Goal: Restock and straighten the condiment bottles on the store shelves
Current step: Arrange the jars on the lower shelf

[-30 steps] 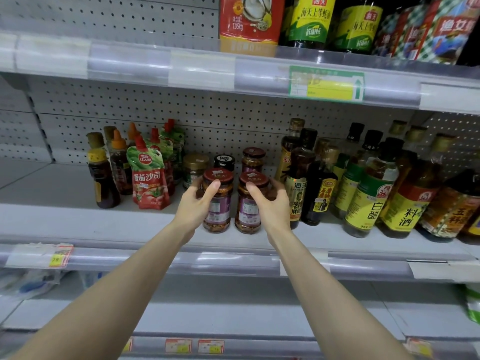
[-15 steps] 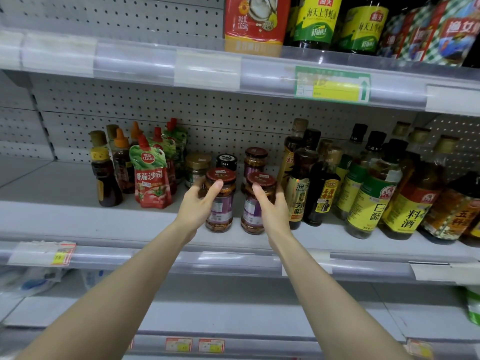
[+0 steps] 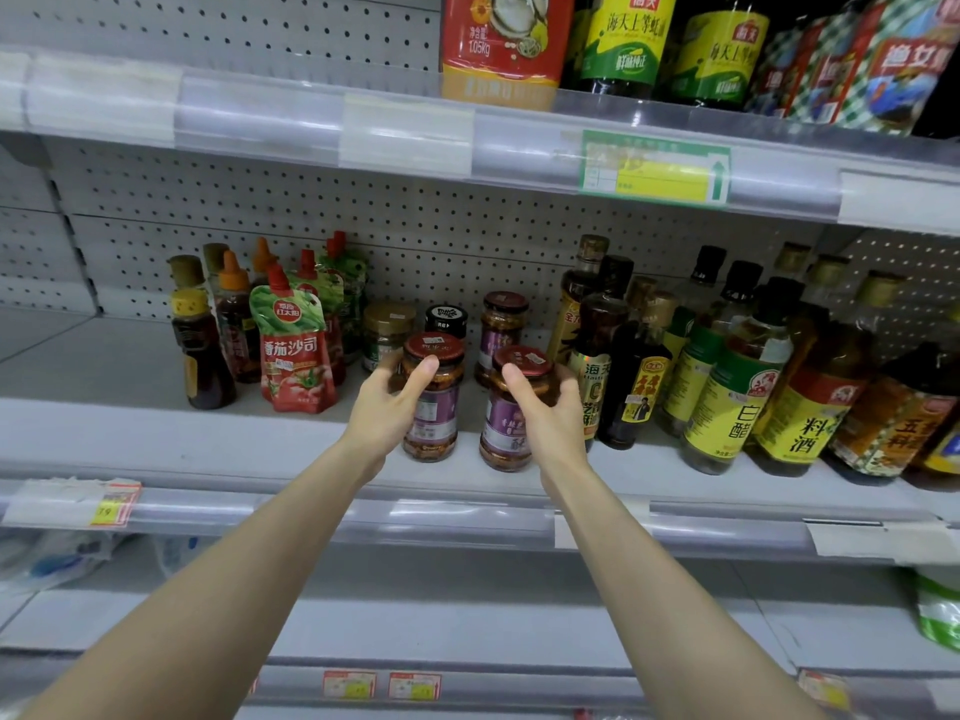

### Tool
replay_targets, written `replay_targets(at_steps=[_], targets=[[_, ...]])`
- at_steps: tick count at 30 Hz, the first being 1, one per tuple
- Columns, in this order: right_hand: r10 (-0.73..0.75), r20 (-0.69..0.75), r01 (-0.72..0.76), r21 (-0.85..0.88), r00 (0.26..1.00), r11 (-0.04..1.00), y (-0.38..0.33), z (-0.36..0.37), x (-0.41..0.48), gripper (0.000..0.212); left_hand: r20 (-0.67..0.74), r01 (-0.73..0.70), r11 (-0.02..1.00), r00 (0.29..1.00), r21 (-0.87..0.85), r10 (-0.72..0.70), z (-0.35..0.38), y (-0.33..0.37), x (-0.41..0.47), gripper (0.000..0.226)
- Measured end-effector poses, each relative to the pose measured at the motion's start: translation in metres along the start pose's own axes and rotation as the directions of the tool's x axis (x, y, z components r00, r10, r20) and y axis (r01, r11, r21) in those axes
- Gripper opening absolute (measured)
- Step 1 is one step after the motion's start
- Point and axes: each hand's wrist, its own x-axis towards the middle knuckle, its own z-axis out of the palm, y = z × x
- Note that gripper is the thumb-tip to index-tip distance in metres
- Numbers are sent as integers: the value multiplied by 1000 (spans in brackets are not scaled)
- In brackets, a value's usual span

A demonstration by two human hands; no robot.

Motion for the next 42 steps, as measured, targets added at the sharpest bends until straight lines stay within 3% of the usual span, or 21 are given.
replay_targets(at_steps=[3,7,10,16,20,30,37,42], targets=[[2,-6,-3,-63,1000,998,-2,4,-1,96,-4,-5,1000,1000,-20,5,2,2,-1,53],[52,79,-51,-7,996,999,3,-3,-2,74,0,-16,999,1000,-28,16,2,3,-3,51],[22,60,-21,-7,998,1000,3,-8,-1,66,-5,-24,999,1000,-26,24,2,3,-4,50],[-15,2,15,-62,1000,998,4,-3,4,80,-13,-32,998,999,-46,32,4,2,-4,49],[8,63,-5,-50,998,999,11,-3,6,79,-18,-28,998,999,-50,27,4,4,-5,48],[7,60,-5,-34,998,999,9,1,23,64,-16,-28,999,1000,-31,27,7,6,0,44],[71,36,-69,-36,997,997,12,15,36,87,-21,-12,999,1000,-31,11,9,5,6,48],[54,43,-52,-37,998,998,12,17,48,73,-17,-14,999,1000,-37,14,11,6,9,46]])
